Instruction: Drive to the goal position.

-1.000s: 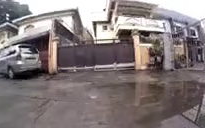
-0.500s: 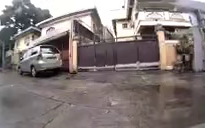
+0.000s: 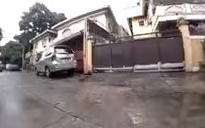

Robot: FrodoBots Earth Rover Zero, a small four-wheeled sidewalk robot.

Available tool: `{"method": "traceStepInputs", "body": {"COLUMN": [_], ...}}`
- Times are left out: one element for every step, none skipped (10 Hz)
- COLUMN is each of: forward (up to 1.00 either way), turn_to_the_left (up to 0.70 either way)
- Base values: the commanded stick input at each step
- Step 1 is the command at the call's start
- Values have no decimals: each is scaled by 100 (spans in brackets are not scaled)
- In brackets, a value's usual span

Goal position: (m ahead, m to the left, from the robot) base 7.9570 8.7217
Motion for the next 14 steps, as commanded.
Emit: {"method": "traceStepInputs", "body": {"forward": [100, 100, 100, 100, 100, 100, 100, 100, 100, 100, 100, 100, 100, 100], "turn_to_the_left": [27, 27, 27, 27, 27, 27, 27, 27, 27, 27, 27, 27, 27, 27]}}
